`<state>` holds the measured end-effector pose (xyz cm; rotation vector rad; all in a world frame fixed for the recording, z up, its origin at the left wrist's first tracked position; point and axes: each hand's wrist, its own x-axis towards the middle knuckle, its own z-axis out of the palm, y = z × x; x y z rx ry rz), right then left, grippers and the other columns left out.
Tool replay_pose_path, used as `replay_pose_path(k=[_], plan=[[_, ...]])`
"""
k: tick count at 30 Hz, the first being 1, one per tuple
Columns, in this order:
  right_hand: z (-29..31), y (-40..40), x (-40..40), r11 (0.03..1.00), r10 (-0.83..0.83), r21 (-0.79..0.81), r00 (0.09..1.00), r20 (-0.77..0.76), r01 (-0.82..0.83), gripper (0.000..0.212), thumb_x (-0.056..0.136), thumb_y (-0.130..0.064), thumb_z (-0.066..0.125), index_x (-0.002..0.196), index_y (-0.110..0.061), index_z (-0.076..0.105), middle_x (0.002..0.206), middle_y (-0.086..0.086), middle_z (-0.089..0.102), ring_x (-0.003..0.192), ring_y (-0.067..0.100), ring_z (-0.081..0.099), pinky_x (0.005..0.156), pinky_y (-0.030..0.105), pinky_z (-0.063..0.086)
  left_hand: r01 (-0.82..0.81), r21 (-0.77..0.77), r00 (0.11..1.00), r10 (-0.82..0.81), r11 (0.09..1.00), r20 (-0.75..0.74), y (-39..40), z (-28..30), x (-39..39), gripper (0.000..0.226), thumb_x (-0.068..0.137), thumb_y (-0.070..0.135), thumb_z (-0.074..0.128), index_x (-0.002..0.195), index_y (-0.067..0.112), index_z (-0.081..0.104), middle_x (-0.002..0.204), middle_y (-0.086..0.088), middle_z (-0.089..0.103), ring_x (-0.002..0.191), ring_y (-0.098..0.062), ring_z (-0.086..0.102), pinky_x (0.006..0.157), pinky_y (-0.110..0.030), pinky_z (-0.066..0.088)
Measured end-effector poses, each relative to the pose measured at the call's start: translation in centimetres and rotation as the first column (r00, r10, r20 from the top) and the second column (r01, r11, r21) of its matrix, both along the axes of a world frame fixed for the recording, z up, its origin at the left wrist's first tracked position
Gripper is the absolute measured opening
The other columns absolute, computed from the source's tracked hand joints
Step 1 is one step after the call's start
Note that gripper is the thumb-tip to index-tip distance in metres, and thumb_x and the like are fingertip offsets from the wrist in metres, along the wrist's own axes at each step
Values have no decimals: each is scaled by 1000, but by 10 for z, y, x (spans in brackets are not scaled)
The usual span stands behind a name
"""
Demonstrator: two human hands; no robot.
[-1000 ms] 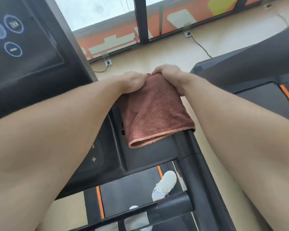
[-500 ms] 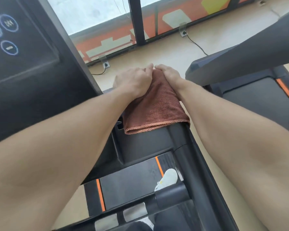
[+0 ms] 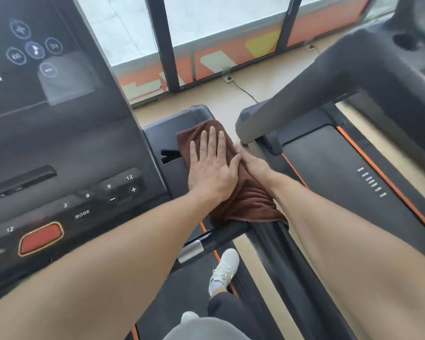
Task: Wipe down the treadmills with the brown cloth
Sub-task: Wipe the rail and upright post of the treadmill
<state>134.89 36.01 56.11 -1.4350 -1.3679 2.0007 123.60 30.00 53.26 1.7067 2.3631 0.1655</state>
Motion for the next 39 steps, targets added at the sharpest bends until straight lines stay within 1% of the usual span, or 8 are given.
replay_pose_path(k=[3, 12, 17, 21, 24, 32, 35, 39], plan=[[3, -38, 38, 993, -29, 116, 995, 98, 18, 27, 106, -25, 52, 124, -11, 67, 106, -6, 67, 65, -11, 64, 66, 1, 46, 26, -18, 999, -26, 999, 22, -32, 2, 34, 73, 105, 56, 14, 161, 15, -10, 168, -5, -22, 154, -20, -23, 124, -46, -15], [-3, -114, 96, 898, 111, 349, 906, 408, -267, 46, 109, -37, 45, 153, -33, 38, 148, -16, 44, 127, -6, 43, 99, 4, 28, 5, -97, 895, 39, 995, 444, -114, 18, 92, 79, 105, 37, 34, 159, 0, -10, 168, -19, -13, 157, -29, -2, 128, -38, 2], [-8, -137, 95, 802, 9, 445, 752, 659, -399, 58, 107, -54, 29, 161, -40, 15, 166, -14, 27, 148, 16, 35, 116, 40, 30, -282, -362, 600, 458, 888, 656, -88, 44, 74, 69, 96, 29, 30, 158, 1, 21, 154, -23, 43, 139, -41, 43, 115, -47, 35], [-11, -136, 66, 677, -108, 503, 604, 790, -537, 58, 108, -51, 16, 162, -35, 7, 169, -9, 17, 141, 23, 42, 107, 46, 41, -210, -389, 530, 439, 897, 725, -71, 51, 58, 42, 107, 13, 32, 139, -4, 52, 141, -22, 56, 129, -39, 54, 102, -40, 49], [-12, -120, 47, 602, -99, 508, 574, 813, -616, 58, 109, -48, 16, 163, -34, 1, 171, -10, 4, 142, 23, 36, 104, 46, 42, -207, -418, 174, 454, 885, 874, -66, 43, 43, 42, 109, 18, 34, 143, 0, 50, 142, -16, 57, 120, -30, 60, 73, -26, 51], [-9, -75, 28, 469, 93, 521, 627, 774, -713, 54, 111, -36, 30, 161, -44, 13, 168, -23, -5, 156, 8, -1, 120, 44, 25, -319, -445, -24, 462, 837, 886, -48, 15, 29, 45, 109, 28, 29, 140, 9, 56, 135, -16, 62, 127, -31, 57, 113, -39, 42], [-15, -65, 25, 455, 116, 553, 662, 741, -698, 53, 110, -33, 35, 160, -44, 20, 167, -26, 1, 156, 5, -3, 121, 45, 21, -357, -422, 63, 473, 833, 879, -54, 12, 32, 49, 109, 31, 25, 138, 10, 58, 135, -16, 63, 125, -33, 58, 112, -43, 43], [-22, -55, 24, 488, 148, 602, 740, 656, -632, 51, 109, -30, 38, 158, -44, 29, 167, -24, 9, 156, 6, 1, 126, 38, 12, -387, -358, 556, 525, 850, 645, -70, 16, 47, 56, 109, 33, 16, 138, 8, 56, 141, -18, 58, 130, -37, 53, 107, -41, 39]])
